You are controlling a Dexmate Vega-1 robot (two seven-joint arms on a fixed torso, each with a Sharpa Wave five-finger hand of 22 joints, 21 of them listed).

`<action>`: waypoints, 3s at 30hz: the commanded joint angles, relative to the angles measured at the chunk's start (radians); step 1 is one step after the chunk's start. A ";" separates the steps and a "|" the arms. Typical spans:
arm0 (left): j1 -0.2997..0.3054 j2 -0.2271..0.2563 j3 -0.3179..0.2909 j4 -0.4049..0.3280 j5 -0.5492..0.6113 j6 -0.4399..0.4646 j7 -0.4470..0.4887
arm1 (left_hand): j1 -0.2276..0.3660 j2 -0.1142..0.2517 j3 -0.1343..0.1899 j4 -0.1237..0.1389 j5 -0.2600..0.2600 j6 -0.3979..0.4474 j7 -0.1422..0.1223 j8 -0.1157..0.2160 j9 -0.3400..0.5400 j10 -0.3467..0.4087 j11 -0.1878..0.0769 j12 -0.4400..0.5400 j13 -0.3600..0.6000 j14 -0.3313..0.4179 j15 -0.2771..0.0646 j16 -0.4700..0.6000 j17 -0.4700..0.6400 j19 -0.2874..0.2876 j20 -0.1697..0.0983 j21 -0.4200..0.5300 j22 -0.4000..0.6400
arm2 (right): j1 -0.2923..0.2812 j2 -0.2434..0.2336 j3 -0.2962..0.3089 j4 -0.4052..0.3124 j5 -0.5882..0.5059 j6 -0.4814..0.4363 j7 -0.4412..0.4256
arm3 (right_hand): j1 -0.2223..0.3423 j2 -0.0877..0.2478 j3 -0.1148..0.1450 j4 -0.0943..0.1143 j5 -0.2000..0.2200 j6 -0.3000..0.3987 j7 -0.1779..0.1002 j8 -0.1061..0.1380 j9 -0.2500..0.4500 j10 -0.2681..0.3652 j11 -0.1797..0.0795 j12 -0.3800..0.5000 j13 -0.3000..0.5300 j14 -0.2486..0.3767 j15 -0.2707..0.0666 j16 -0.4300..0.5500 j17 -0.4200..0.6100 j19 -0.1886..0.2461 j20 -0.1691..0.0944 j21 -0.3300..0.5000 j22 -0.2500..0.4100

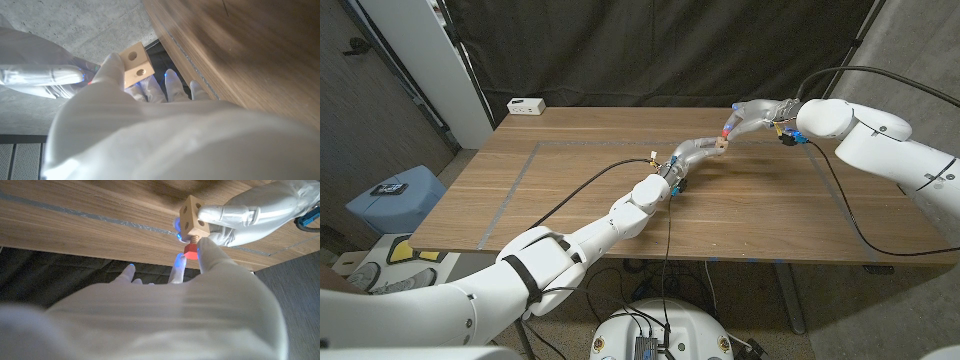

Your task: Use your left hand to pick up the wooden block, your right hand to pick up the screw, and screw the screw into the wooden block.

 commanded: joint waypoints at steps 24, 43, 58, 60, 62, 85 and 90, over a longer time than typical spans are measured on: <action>0.009 0.008 0.003 -0.031 0.005 0.017 0.002 | -0.037 0.005 0.001 0.015 0.002 -0.013 0.005 -0.001 0.005 -0.016 0.003 0.004 0.001 0.003 -0.037 0.000 0.002 0.007 0.007 0.009 0.003 | -0.004 0.005 -0.001 0.004 0.007 0.010 -0.008 | 0.050 -0.003 0.007 0.000 -0.010 0.034 0.027 0.043 0.026 0.032 -0.011 0.009 0.004 0.014 -0.012 0.008 0.000 0.011 -0.008 0.010 0.001; -0.013 -0.012 0.004 0.023 -0.003 0.001 -0.017 | -0.044 0.004 0.003 0.013 0.001 -0.013 0.002 0.000 0.005 -0.017 0.003 0.005 0.001 0.004 -0.039 0.000 0.001 0.007 0.007 0.009 0.003 | 0.003 0.014 -0.005 0.022 0.005 0.015 -0.014 | 0.061 -0.007 0.004 0.007 -0.016 -0.006 0.028 0.046 0.040 0.036 -0.010 0.005 0.004 0.020 -0.014 0.008 0.001 0.015 -0.008 0.009 0.001; -0.020 -0.018 0.004 0.043 -0.007 -0.006 -0.026 | -0.046 0.000 0.005 0.009 0.001 -0.008 -0.001 0.003 0.005 -0.014 0.002 0.007 -0.001 0.007 -0.042 -0.001 0.000 0.006 0.005 0.009 0.003 | 0.013 0.021 -0.011 0.034 -0.002 0.020 -0.012 | 0.059 -0.008 -0.001 0.013 -0.019 -0.040 0.023 0.038 0.042 0.026 -0.003 0.000 0.005 0.017 -0.010 0.007 0.002 0.012 -0.004 0.007 0.001; -0.019 -0.018 0.004 0.042 -0.008 -0.005 -0.026 | -0.046 -0.001 0.006 0.008 0.001 -0.006 0.000 0.004 0.005 -0.013 0.002 0.007 -0.002 0.008 -0.044 -0.001 0.000 0.006 0.005 0.009 0.003 | 0.014 0.022 -0.011 0.035 -0.003 0.020 -0.013 | 0.058 -0.008 -0.002 0.014 -0.019 -0.033 0.024 0.041 0.042 0.027 -0.003 0.000 0.005 0.017 -0.010 0.006 0.003 0.012 -0.004 0.007 0.001; -0.019 -0.018 0.004 0.042 -0.007 -0.005 -0.025 | -0.046 -0.001 0.006 0.007 0.001 -0.006 0.000 0.004 0.005 -0.013 0.002 0.007 -0.002 0.007 -0.044 -0.001 0.000 0.006 0.005 0.009 0.003 | 0.014 0.023 -0.011 0.034 -0.003 0.017 -0.013 | 0.057 -0.007 -0.002 0.014 -0.019 -0.028 0.028 0.044 0.042 0.028 -0.004 0.000 0.006 0.017 -0.010 0.006 0.003 0.012 -0.004 0.007 0.001; -0.032 -0.029 0.003 0.076 -0.010 -0.020 -0.030 | -0.034 -0.009 0.010 -0.006 0.002 0.020 -0.008 0.013 0.004 0.002 0.000 0.010 -0.006 0.009 -0.057 -0.001 -0.001 0.007 -0.003 0.009 0.003 | 0.025 0.034 -0.020 0.051 -0.010 0.022 -0.011 | 0.043 0.005 -0.010 0.027 -0.021 0.042 0.026 0.091 0.056 0.060 -0.007 0.008 0.006 0.032 -0.010 0.013 0.007 0.025 -0.005 0.011 0.002; -0.039 -0.035 0.003 0.093 -0.011 -0.026 -0.032 | -0.030 -0.010 0.012 -0.009 0.003 0.026 -0.009 0.015 0.004 0.007 0.000 0.012 -0.007 0.010 -0.061 -0.001 -0.001 0.007 -0.005 0.009 0.003 | 0.028 0.037 -0.021 0.054 -0.012 0.021 -0.012 | 0.037 0.009 -0.012 0.030 -0.021 0.050 0.024 0.098 0.059 0.064 -0.008 0.009 0.006 0.037 -0.010 0.015 0.008 0.028 -0.005 0.011 0.002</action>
